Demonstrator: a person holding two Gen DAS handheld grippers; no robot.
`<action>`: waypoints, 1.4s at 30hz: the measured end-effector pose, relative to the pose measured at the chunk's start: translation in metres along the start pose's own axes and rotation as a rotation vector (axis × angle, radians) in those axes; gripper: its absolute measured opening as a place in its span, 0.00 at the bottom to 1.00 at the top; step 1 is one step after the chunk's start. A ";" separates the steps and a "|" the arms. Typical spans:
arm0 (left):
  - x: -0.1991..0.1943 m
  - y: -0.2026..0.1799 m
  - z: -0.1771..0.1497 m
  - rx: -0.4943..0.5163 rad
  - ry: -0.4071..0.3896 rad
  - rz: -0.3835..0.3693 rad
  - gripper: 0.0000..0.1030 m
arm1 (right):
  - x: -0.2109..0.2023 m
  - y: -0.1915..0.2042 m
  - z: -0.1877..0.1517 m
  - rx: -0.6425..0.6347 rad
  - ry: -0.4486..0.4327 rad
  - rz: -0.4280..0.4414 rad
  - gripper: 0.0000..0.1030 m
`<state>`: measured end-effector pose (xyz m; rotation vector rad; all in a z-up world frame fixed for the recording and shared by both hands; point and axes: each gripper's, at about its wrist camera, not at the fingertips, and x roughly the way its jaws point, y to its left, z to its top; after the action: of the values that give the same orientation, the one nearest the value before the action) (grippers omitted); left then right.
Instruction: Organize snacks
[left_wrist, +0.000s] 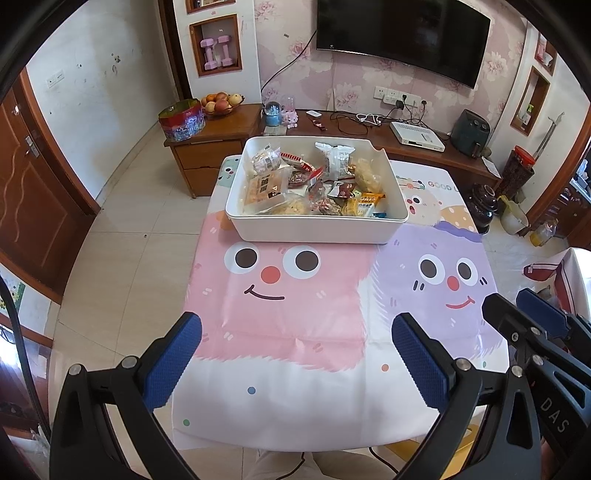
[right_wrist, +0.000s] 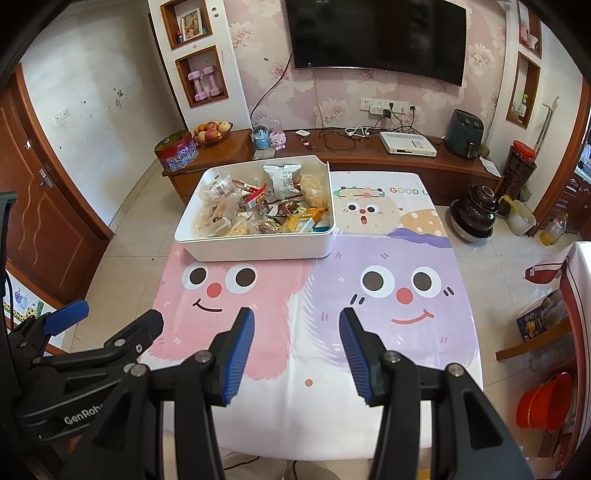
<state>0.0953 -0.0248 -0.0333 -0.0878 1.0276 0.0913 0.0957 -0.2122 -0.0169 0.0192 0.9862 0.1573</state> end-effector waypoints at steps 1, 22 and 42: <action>0.000 0.000 0.000 0.000 0.000 0.000 0.99 | 0.000 0.000 0.000 0.000 0.001 0.000 0.47; 0.000 0.001 0.002 0.002 -0.001 0.001 0.99 | 0.001 -0.001 0.000 0.002 0.000 0.002 0.47; 0.001 -0.001 0.004 0.001 -0.001 0.004 0.99 | 0.002 -0.004 0.001 0.002 0.001 0.003 0.47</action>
<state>0.0995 -0.0252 -0.0323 -0.0848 1.0272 0.0941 0.0980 -0.2154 -0.0183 0.0221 0.9872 0.1590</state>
